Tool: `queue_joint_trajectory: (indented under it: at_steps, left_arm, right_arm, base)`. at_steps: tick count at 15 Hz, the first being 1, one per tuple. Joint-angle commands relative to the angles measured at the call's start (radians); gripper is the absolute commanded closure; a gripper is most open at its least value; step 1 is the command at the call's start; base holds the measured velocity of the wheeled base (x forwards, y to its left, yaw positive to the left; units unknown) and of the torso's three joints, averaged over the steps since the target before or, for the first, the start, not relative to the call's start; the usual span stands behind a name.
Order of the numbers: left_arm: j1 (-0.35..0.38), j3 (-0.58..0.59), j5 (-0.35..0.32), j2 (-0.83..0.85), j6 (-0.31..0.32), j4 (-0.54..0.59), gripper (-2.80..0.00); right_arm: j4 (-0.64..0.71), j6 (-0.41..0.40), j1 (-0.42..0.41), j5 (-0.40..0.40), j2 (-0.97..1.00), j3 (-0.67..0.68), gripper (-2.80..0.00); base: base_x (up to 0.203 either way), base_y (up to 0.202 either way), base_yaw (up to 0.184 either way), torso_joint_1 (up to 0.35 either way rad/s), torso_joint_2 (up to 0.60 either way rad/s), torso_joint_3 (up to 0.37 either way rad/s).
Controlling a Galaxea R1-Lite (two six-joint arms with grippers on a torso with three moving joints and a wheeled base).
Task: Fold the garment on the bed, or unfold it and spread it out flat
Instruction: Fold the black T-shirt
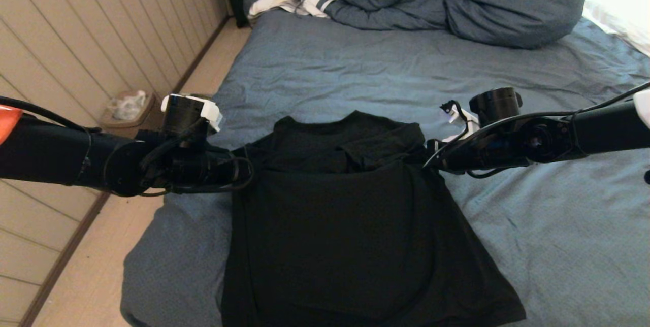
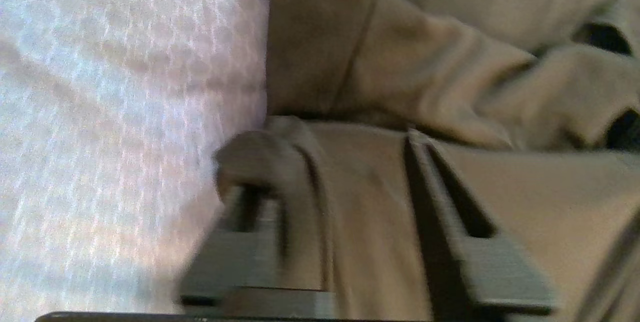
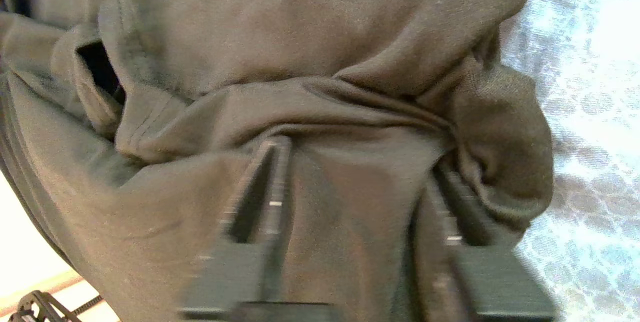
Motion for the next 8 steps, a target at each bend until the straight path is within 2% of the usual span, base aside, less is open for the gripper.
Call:
queue_joint_trajectory:
  at_steps: [1, 8]
  left_arm:
    - [0.001, 0.024, 0.000, -0.061, -0.002, 0.001, -2.80]
    - [0.024, 0.168, 0.000, -0.231, -0.003, 0.056, -2.80]
  right_arm:
    - [0.001, 0.001, -0.003, 0.001, -0.029, 0.019, -2.80]
    - [-0.005, -0.022, -0.037, 0.001, -0.165, 0.177, -2.80]
  base:
    - [0.000, 0.000, 0.000, 0.000, 0.00, 0.000]
    - [0.000, 0.000, 0.000, 0.000, 0.00, 0.000]
